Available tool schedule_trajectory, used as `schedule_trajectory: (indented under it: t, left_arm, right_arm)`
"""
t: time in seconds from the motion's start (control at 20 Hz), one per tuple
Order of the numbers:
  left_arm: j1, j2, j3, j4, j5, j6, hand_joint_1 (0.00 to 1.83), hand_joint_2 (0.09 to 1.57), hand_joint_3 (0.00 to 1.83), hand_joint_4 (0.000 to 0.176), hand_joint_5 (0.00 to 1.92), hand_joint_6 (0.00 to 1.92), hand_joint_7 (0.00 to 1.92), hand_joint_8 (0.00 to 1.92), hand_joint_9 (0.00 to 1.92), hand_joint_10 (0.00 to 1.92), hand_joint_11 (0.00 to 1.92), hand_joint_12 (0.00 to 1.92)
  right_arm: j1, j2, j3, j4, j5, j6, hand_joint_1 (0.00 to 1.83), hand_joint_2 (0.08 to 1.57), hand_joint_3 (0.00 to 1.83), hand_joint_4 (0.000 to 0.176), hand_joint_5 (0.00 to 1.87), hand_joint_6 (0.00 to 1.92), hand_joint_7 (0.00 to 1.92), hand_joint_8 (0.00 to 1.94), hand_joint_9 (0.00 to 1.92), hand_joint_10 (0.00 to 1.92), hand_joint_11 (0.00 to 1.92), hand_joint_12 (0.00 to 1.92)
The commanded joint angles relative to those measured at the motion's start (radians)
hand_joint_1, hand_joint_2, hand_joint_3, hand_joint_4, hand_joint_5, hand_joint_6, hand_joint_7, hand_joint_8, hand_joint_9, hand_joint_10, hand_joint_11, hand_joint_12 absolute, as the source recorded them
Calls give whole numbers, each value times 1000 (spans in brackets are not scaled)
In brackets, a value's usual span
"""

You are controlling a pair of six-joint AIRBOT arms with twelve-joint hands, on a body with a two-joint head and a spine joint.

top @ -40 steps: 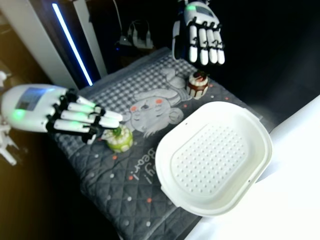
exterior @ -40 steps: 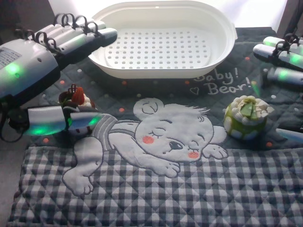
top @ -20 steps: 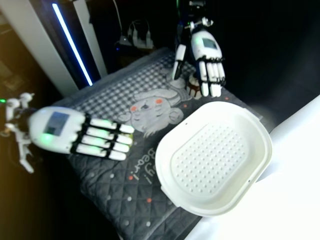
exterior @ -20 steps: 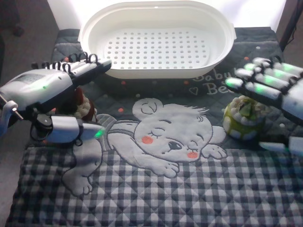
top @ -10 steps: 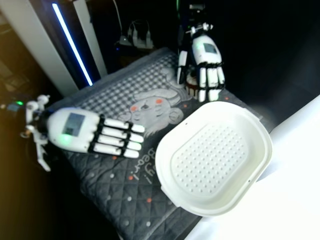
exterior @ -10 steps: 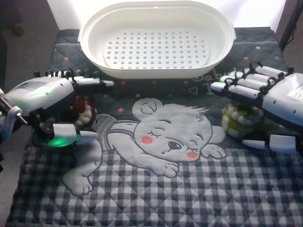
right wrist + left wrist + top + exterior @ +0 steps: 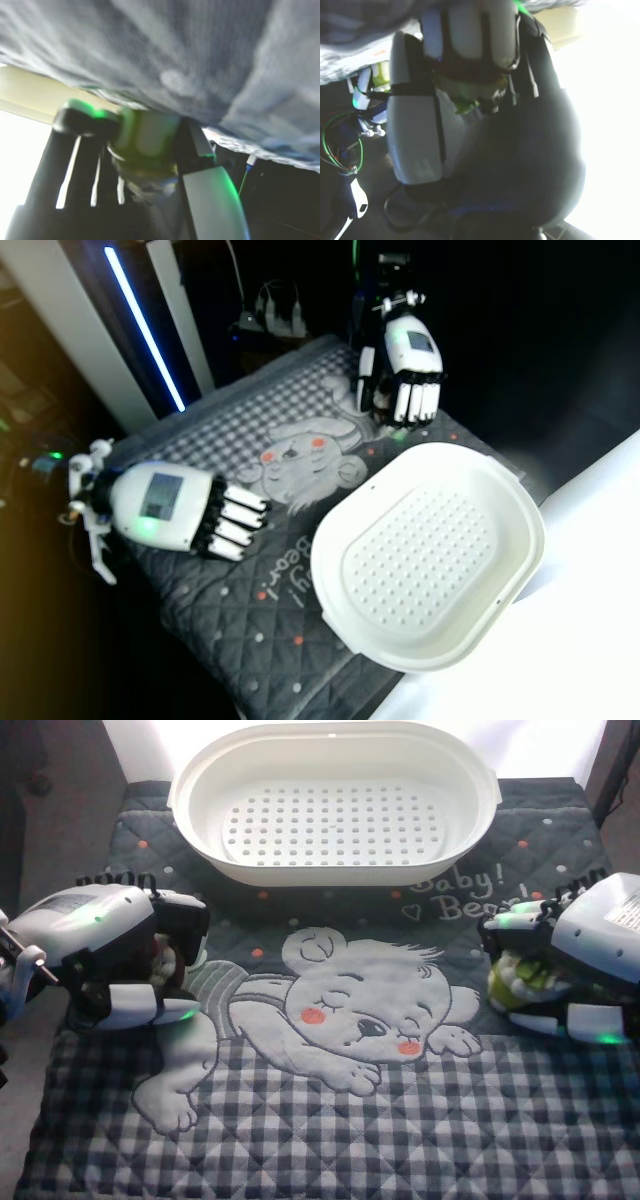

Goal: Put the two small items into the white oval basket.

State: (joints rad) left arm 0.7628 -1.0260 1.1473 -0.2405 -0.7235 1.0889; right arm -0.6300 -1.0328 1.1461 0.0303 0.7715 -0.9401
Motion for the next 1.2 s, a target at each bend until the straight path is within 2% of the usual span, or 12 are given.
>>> schedule_trajectory:
  t: [0.0, 0.05, 0.15, 0.25, 0.3, 0.4, 0.45, 0.65, 0.7, 0.85, 1.0, 1.15]
  left_arm:
    - [-1, 6, 1, 1, -94, 4, 1421, 1293, 74, 22, 448, 1914, 479, 1724, 571, 1857, 761, 1921]
    - [-2, 9, -1, 2, -100, 4, 1448, 1216, 215, 0, 469, 1920, 483, 1719, 582, 1833, 750, 1921]
    - [-3, 23, -16, 16, -132, 4, 1477, 1024, 603, 0, 495, 1921, 511, 1786, 627, 1875, 758, 1921]
    - [-26, 34, -30, 43, -161, 4, 1481, 991, 682, 0, 477, 1921, 518, 1830, 622, 1883, 715, 1921]
    - [-48, 38, -34, 64, -173, 4, 1626, 913, 751, 0, 447, 1921, 495, 1846, 599, 1892, 670, 1921]
    - [-87, 42, -40, 98, -185, 4, 1628, 939, 712, 0, 453, 1921, 475, 1848, 571, 1903, 654, 1921]
    - [-120, 41, -37, 117, -184, 4, 1654, 926, 725, 0, 482, 1921, 474, 1862, 563, 1915, 633, 1921]
    - [-305, 0, 24, 192, -96, 5, 1462, 1098, 520, 0, 471, 1921, 488, 1838, 519, 1921, 522, 1921]
    - [-342, -13, 42, 199, -74, 5, 1463, 1097, 516, 0, 490, 1921, 498, 1822, 519, 1921, 484, 1921]
    - [-434, -62, 105, 206, -11, 5, 1475, 1080, 542, 0, 463, 1921, 491, 1824, 540, 1920, 684, 1921]
    - [-513, -138, 194, 196, 64, 5, 1476, 1013, 659, 0, 560, 1921, 530, 1823, 572, 1921, 742, 1921]
    - [-545, -208, 286, 183, 145, 5, 1479, 1009, 662, 0, 539, 1921, 529, 1837, 573, 1909, 657, 1920]
  right_arm:
    - [12, 18, -4, -15, 43, -14, 1078, 967, 917, 5, 581, 1903, 677, 1937, 935, 1921, 1045, 1921]
    - [20, 26, -11, -24, 48, -14, 1250, 959, 875, 0, 653, 1917, 635, 1926, 952, 1921, 1056, 1921]
    - [36, 46, -28, -40, 79, -14, 1300, 973, 796, 0, 640, 1921, 629, 1872, 944, 1921, 1035, 1921]
    - [56, 71, -44, -48, 117, -14, 1298, 980, 781, 0, 666, 1921, 624, 1871, 949, 1921, 1082, 1921]
    - [77, 79, -47, -54, 123, -14, 1156, 852, 1066, 0, 684, 1877, 757, 1927, 1058, 1921, 1196, 1921]
    - [114, 81, -43, -68, 122, -15, 1434, 1002, 410, 0, 766, 1919, 952, 1940, 1114, 1921, 1237, 1921]
    - [133, 81, -37, -68, 122, -17, 1182, 917, 880, 0, 648, 1839, 795, 1941, 1065, 1921, 1184, 1921]
    - [257, 48, 4, -67, 75, -69, 1470, 1141, 146, 0, 747, 1921, 921, 1940, 1067, 1921, 1183, 1921]
    - [280, 34, 24, -67, 56, -69, 1173, 1026, 673, 0, 619, 1787, 712, 1941, 964, 1921, 1083, 1921]
    - [365, -19, 86, -67, -13, -83, 1332, 814, 1062, 0, 634, 1778, 724, 1879, 801, 1921, 997, 1921]
    - [459, -98, 136, -24, -115, -229, 1149, 926, 888, 0, 595, 1815, 719, 1806, 841, 1920, 959, 1921]
    - [482, -182, 225, 42, -188, -240, 1062, 985, 870, 29, 575, 1894, 646, 1906, 808, 1921, 951, 1921]
